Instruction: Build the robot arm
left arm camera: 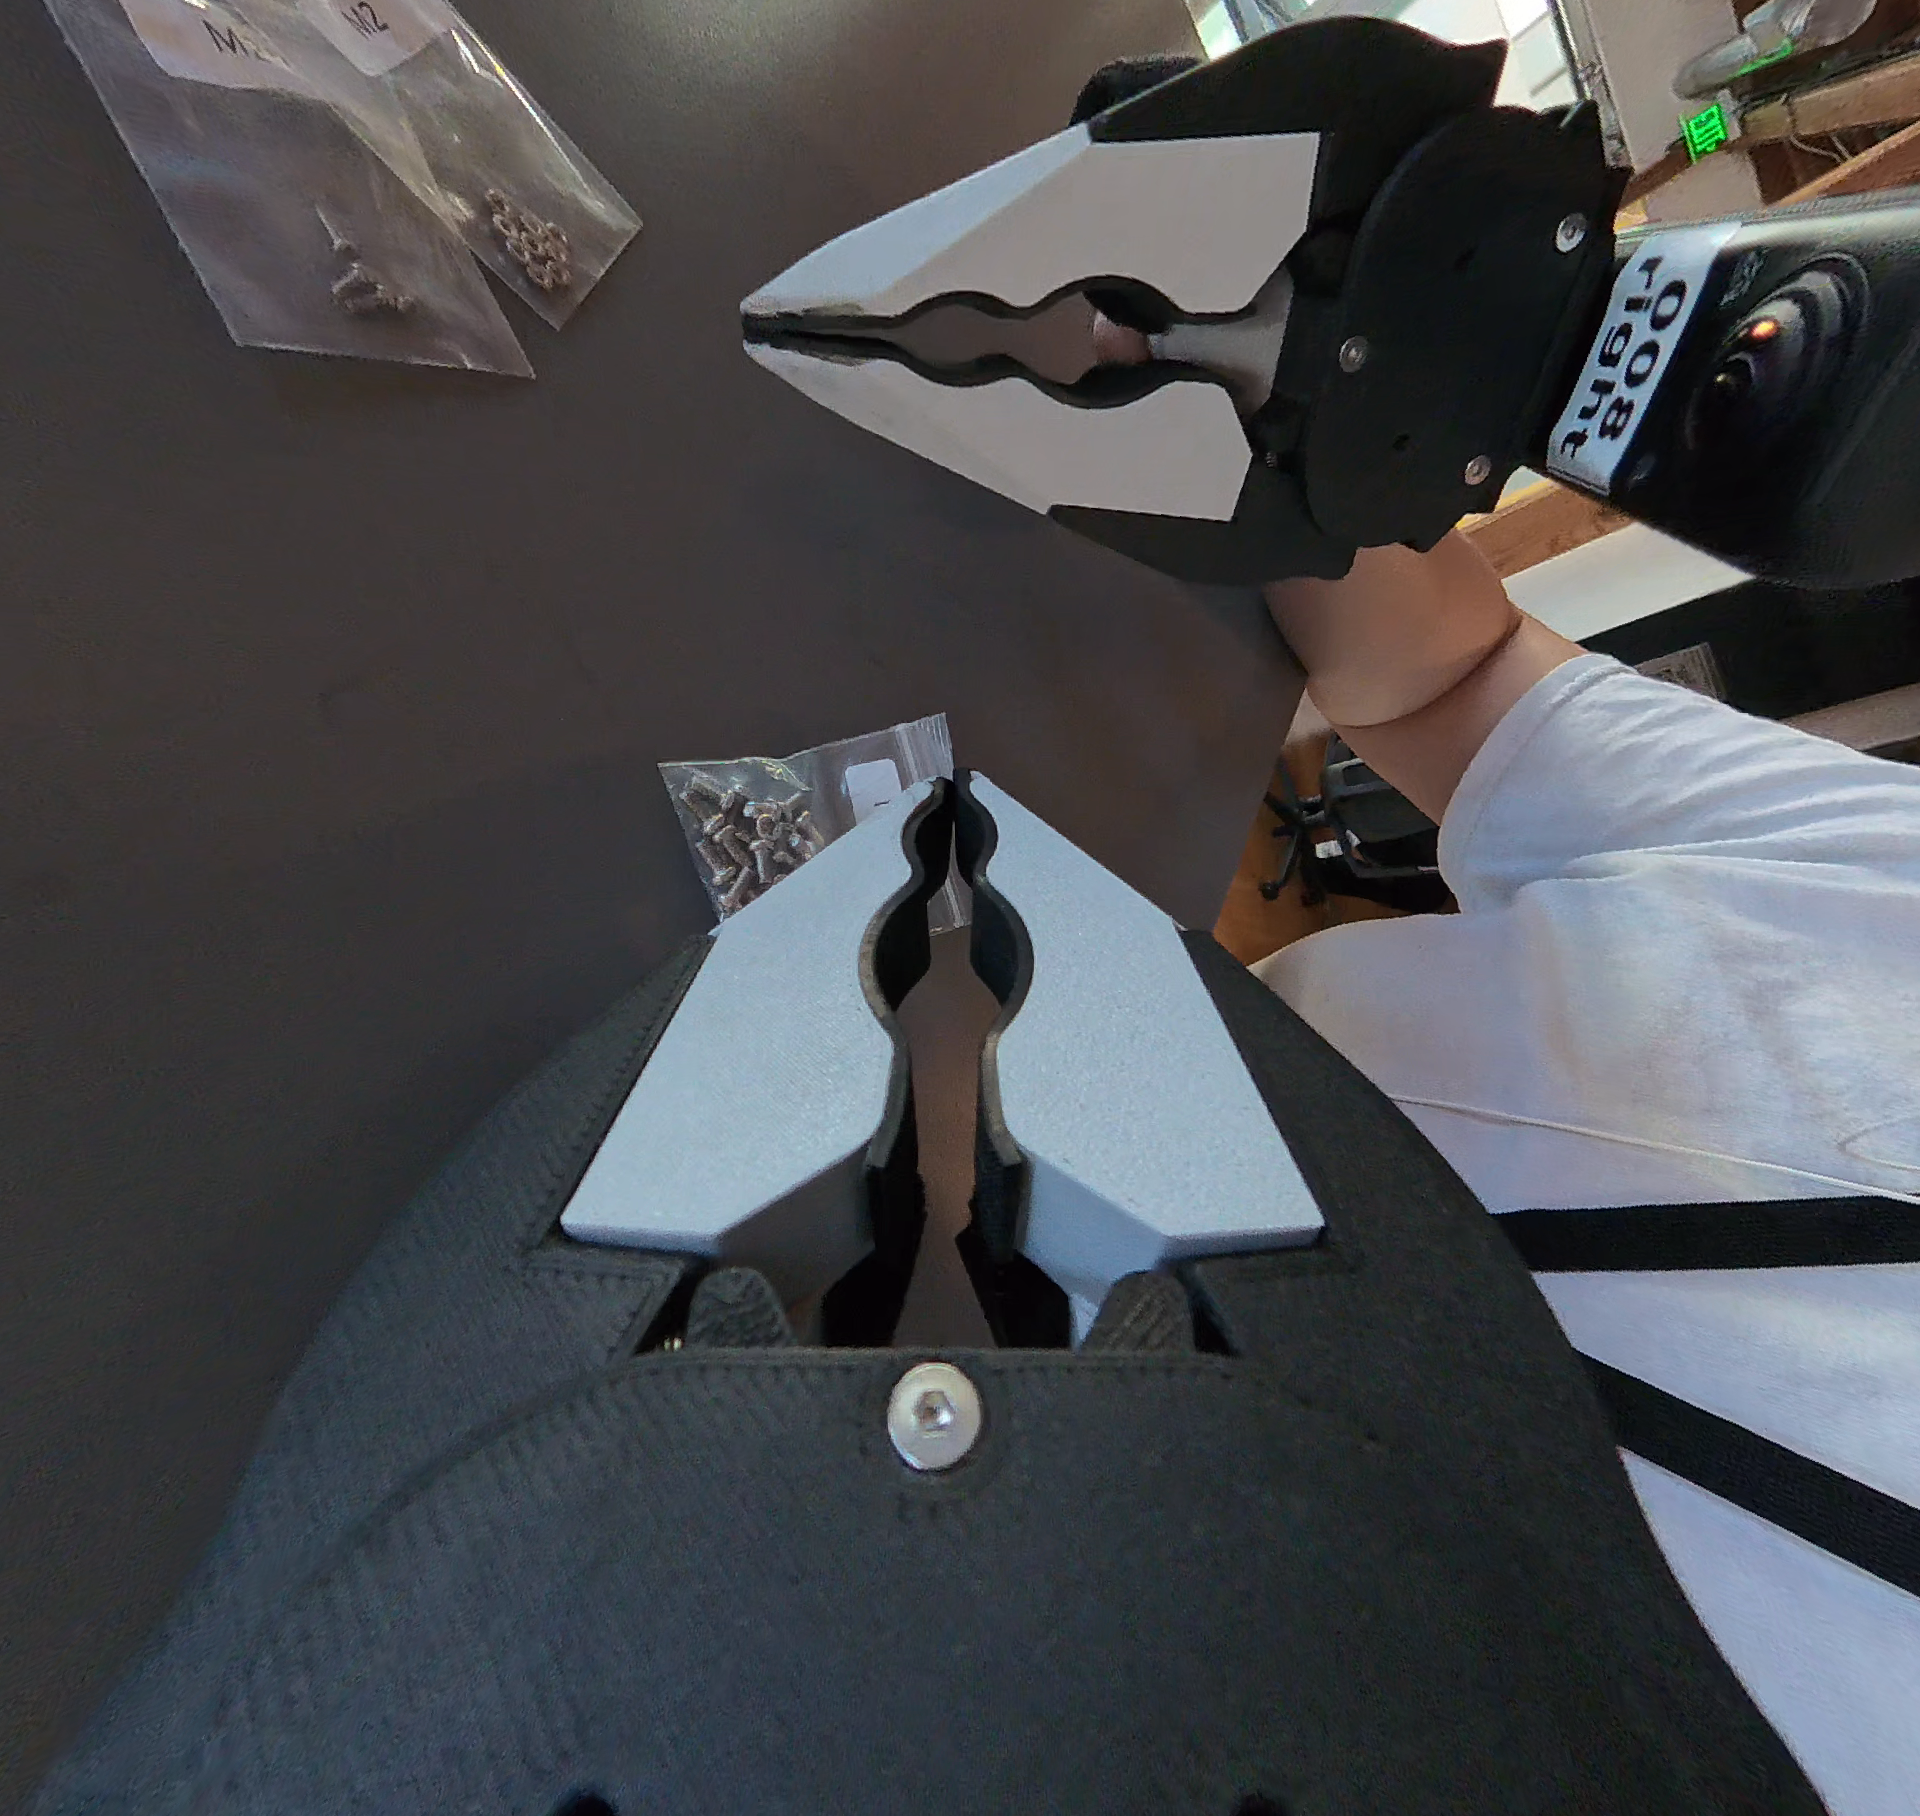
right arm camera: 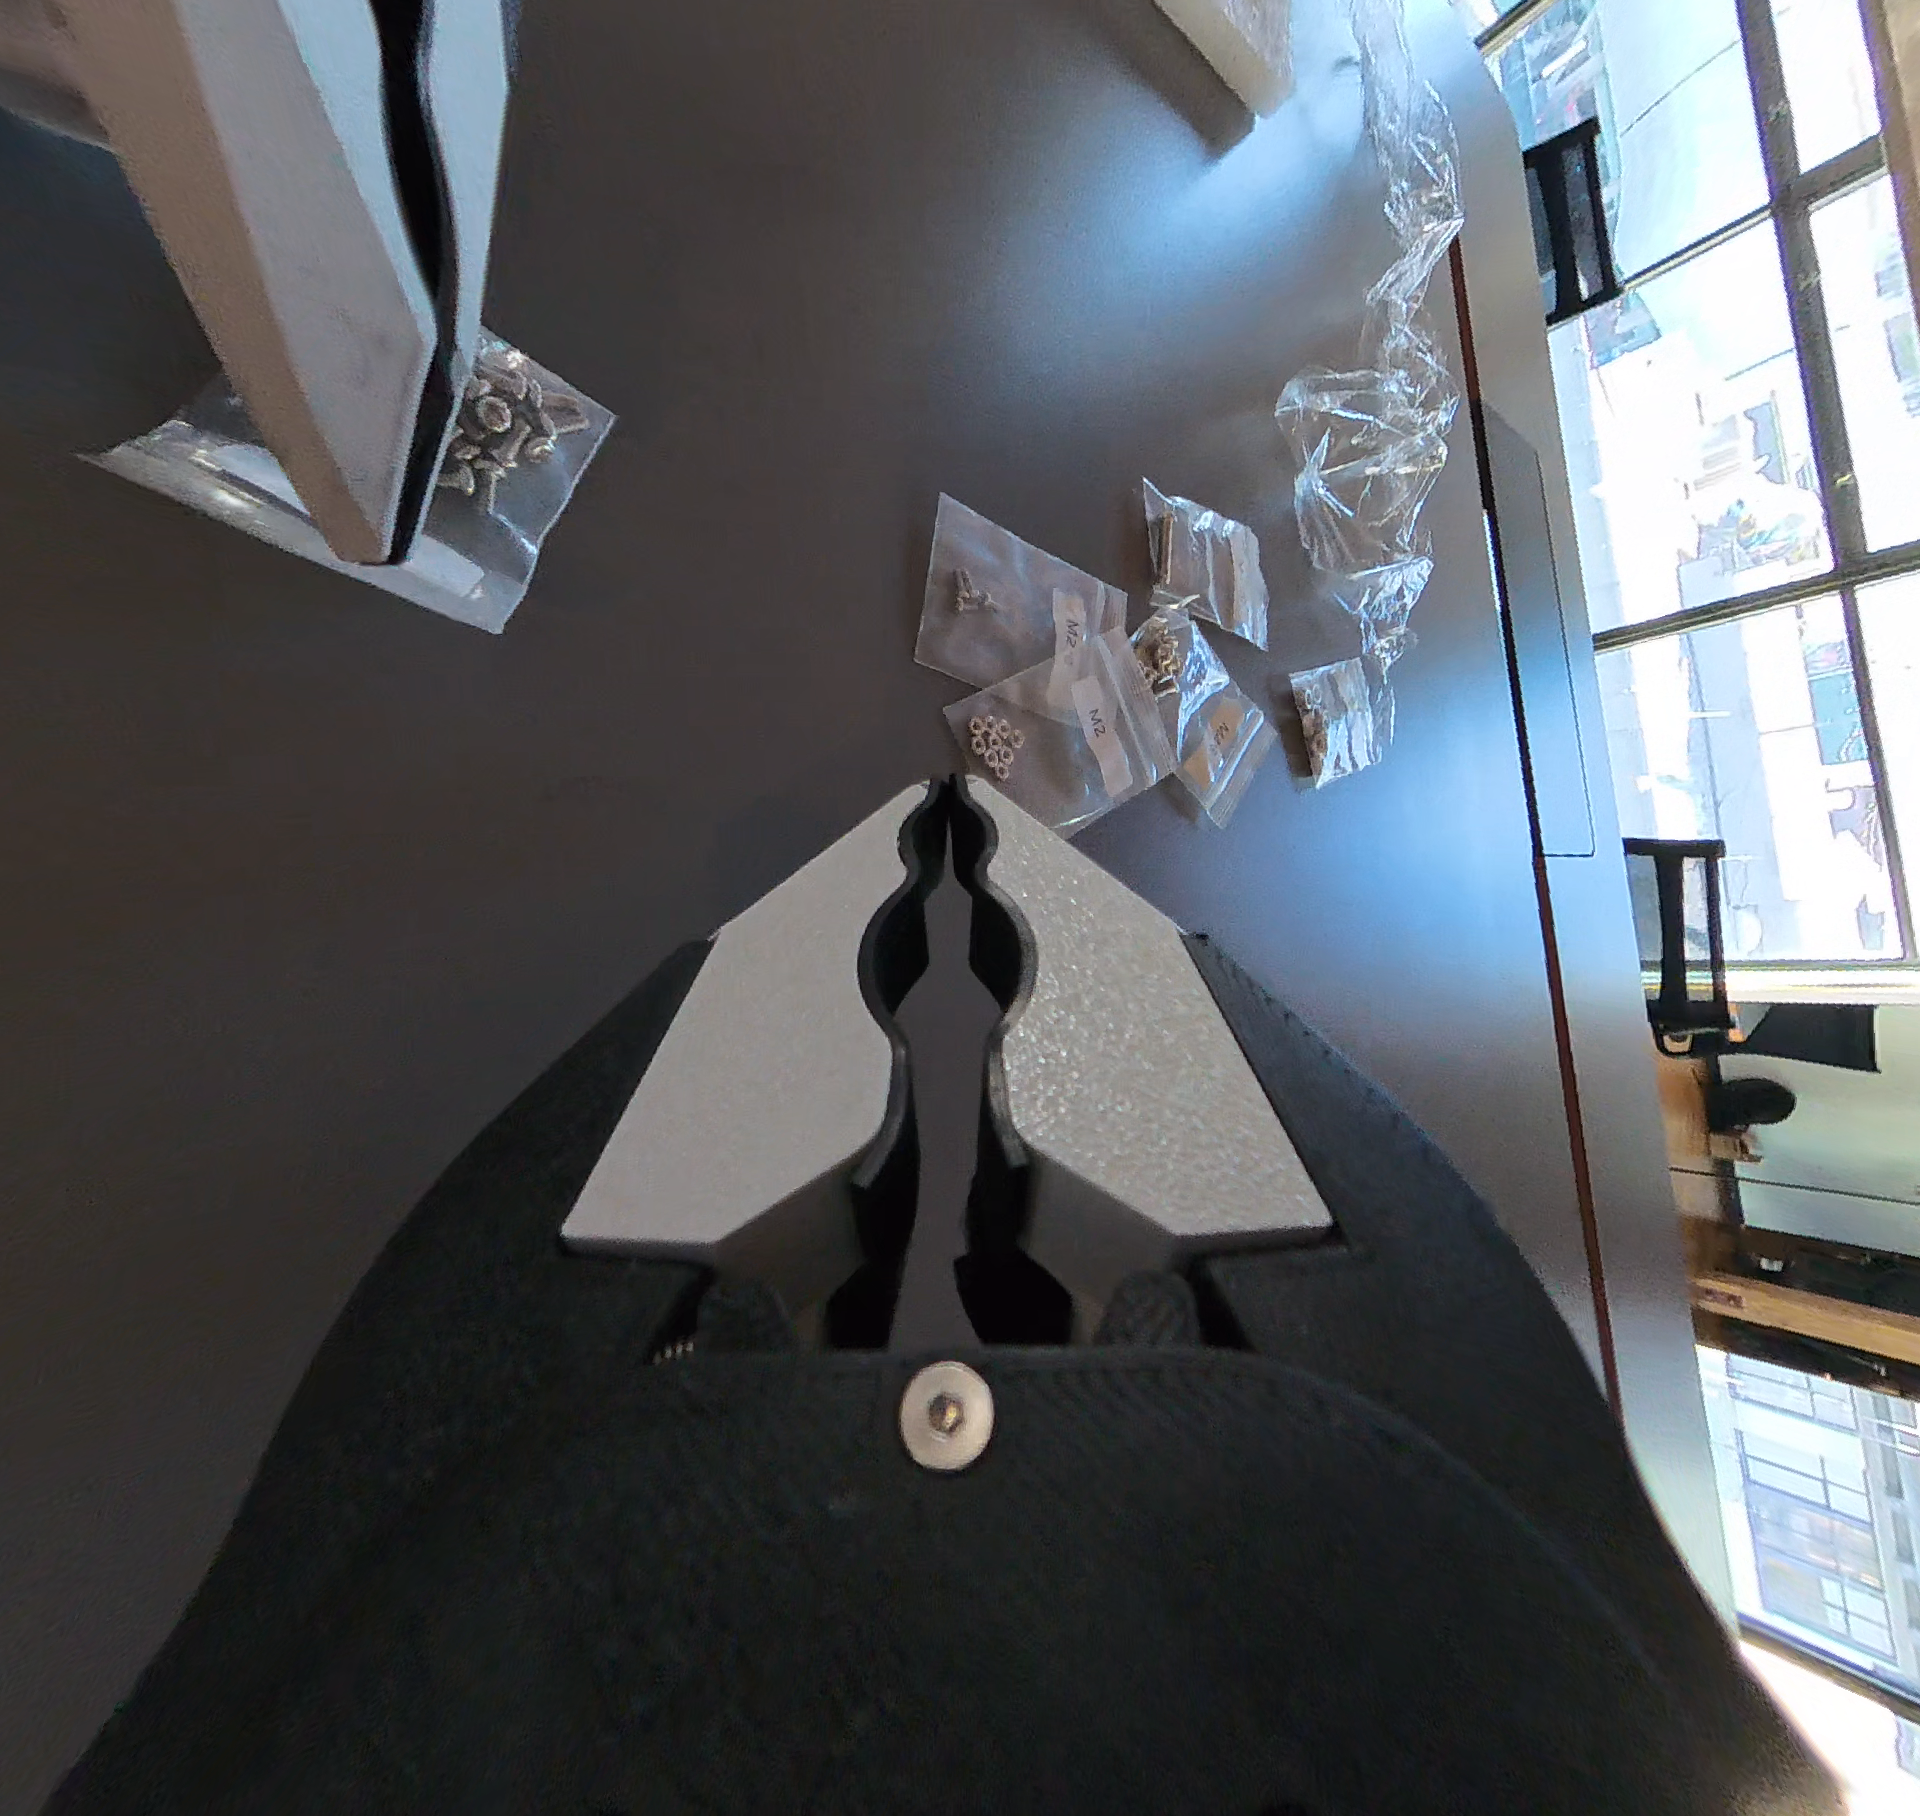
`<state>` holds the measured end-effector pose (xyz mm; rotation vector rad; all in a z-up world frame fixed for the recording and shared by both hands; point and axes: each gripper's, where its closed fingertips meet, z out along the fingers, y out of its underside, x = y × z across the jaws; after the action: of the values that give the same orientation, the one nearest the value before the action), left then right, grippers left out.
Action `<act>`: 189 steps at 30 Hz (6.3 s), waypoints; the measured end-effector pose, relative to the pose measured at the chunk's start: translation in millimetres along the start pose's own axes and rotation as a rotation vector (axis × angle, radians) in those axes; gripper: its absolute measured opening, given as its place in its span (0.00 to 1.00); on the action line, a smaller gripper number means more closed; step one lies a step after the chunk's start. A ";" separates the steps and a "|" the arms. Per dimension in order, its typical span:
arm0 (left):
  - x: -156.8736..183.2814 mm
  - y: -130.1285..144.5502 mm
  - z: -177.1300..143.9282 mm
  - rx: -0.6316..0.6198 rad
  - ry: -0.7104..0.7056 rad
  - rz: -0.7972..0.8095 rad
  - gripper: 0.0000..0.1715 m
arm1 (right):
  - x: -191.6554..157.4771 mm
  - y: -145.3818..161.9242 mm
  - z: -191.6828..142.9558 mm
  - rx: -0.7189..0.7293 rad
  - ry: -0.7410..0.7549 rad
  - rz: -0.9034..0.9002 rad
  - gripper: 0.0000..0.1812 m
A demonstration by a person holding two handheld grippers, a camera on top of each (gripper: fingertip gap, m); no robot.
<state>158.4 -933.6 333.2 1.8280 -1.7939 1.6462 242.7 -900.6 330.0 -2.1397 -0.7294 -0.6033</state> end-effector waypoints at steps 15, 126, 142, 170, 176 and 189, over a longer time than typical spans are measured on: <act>-2.0 -2.8 3.3 -0.006 -0.005 0.004 0.00 | -3.0 2.7 -1.1 0.039 -0.059 -0.027 0.04; 20.0 5.3 -2.3 -0.038 0.063 0.167 0.00 | -72.2 -56.8 -52.1 0.374 -0.026 -0.727 0.00; 29.0 -8.9 -16.3 0.084 0.088 0.142 0.10 | -63.1 -75.2 -60.0 0.404 0.054 -0.640 0.00; 6.5 11.2 -11.8 -0.035 -0.216 0.301 0.00 | -82.8 -63.8 -47.9 0.314 -0.044 -0.673 0.00; -3.7 13.2 -5.1 -0.047 -0.351 0.372 0.00 | -88.4 -54.9 -41.7 0.247 -0.107 -0.647 0.00; -2.1 -10.5 -16.5 0.154 -0.472 0.476 0.00 | -78.3 -59.9 -38.4 0.241 -0.102 -0.517 0.00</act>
<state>157.2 -917.5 344.5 2.1138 -2.5283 1.6179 139.4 -922.6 334.7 -1.7696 -1.3602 -0.6338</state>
